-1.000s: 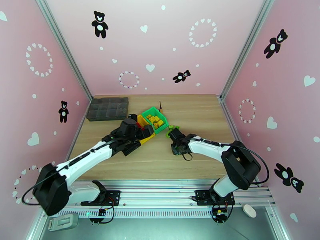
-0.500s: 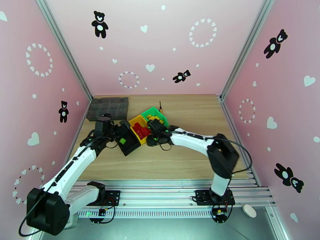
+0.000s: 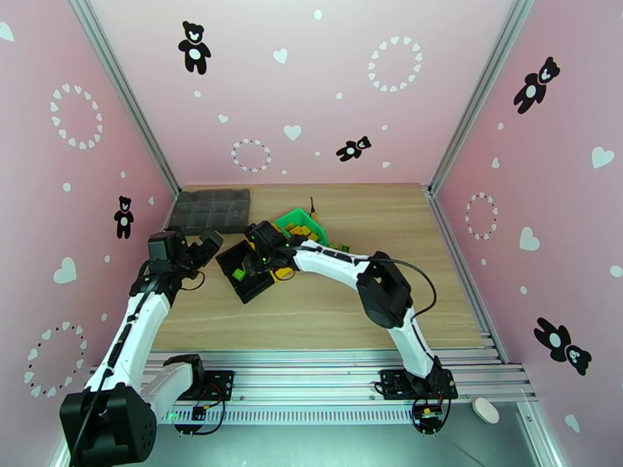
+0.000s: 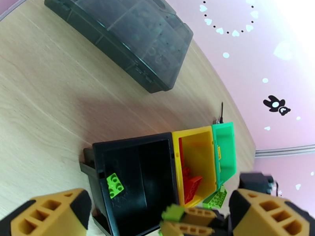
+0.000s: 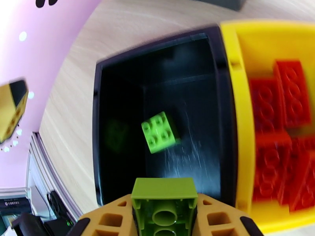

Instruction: Sort the legos into containers by color

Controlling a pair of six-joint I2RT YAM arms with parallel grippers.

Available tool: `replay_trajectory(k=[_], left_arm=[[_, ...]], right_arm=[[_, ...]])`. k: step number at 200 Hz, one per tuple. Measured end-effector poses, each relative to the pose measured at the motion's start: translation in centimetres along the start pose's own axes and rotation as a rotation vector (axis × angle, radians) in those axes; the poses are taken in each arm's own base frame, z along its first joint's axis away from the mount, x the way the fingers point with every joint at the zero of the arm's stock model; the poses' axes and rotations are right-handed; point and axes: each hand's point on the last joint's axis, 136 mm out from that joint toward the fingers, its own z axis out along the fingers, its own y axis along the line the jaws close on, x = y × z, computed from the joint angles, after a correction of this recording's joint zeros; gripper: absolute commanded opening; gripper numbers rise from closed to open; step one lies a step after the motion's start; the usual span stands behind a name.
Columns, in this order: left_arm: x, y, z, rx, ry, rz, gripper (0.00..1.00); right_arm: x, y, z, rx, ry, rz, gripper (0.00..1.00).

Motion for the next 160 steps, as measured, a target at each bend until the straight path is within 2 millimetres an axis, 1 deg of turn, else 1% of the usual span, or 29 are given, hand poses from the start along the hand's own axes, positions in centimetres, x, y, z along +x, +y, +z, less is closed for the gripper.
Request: replay_trajectory(k=[13,46,62,94,108,127,141,160], left_arm=[[0.2,-0.2,-0.1,0.012,0.008,0.001,0.98],[0.6,-0.4,-0.2,0.032,0.025,0.001,0.98],[0.8,-0.5,-0.3,0.039,0.030,0.001,0.98],[0.9,-1.0,-0.8,0.061,0.032,-0.001,0.98],[1.0,-1.3,-0.9,0.073,0.038,-0.006,0.98],[1.5,-1.7,-0.7,0.085,0.052,-0.003,0.98],[2.7,-2.4,-0.5,0.097,0.082,0.021,0.98],[5.1,-3.8,0.3,0.111,0.144,0.069,0.98]], right_arm=[[-0.5,0.3,0.3,-0.011,-0.005,-0.004,0.44],[-1.8,1.4,-0.3,-0.032,-0.023,-0.011,0.52],[-2.0,1.4,-0.5,-0.025,-0.028,-0.020,0.53],[-1.5,0.2,-1.0,0.039,-0.013,-0.036,0.53],[-1.1,-0.4,-2.1,0.075,-0.014,-0.046,0.53],[-1.0,-1.4,-4.3,0.121,-0.031,-0.059,0.53],[-0.9,-2.2,-6.3,0.154,-0.052,-0.064,0.54],[-1.2,-3.9,-9.4,0.199,-0.092,-0.051,0.55]])
